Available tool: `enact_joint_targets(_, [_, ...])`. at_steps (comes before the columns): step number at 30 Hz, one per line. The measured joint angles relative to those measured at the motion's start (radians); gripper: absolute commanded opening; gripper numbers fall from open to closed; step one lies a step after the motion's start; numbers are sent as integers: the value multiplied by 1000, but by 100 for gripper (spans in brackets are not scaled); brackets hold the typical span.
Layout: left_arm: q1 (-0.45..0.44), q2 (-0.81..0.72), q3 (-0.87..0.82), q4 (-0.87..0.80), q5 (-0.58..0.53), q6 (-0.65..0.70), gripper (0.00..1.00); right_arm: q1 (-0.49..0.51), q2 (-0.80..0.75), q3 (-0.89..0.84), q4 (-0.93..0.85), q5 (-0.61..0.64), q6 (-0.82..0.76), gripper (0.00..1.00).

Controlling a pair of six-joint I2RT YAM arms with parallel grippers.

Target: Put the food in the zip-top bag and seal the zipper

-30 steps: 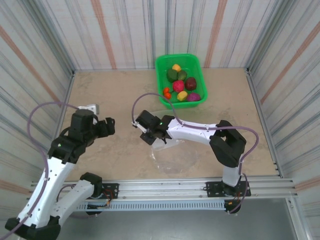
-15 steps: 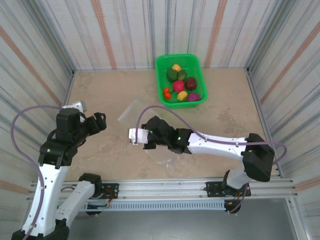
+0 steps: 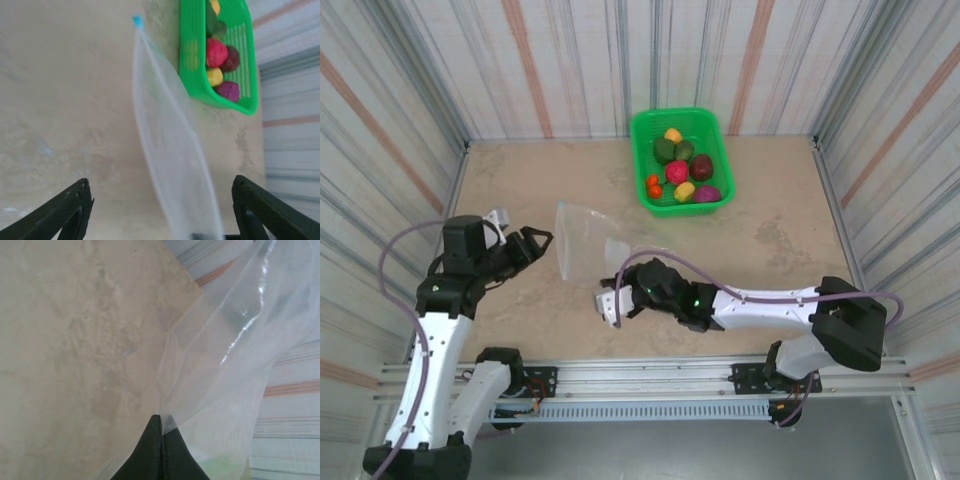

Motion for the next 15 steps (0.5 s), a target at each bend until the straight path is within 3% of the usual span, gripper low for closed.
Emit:
enact_joint_targets(2, [2, 6, -80, 55, 77, -38, 56, 25, 0, -60, 60, 17, 0, 0])
enact_joint_targets(7, [8, 72, -183, 135, 177, -100, 52, 58, 3, -120, 169, 61, 4, 0])
enact_joint_targets(15, [82, -6, -237, 220, 218, -161, 61, 62, 3, -127, 241, 93, 25, 0])
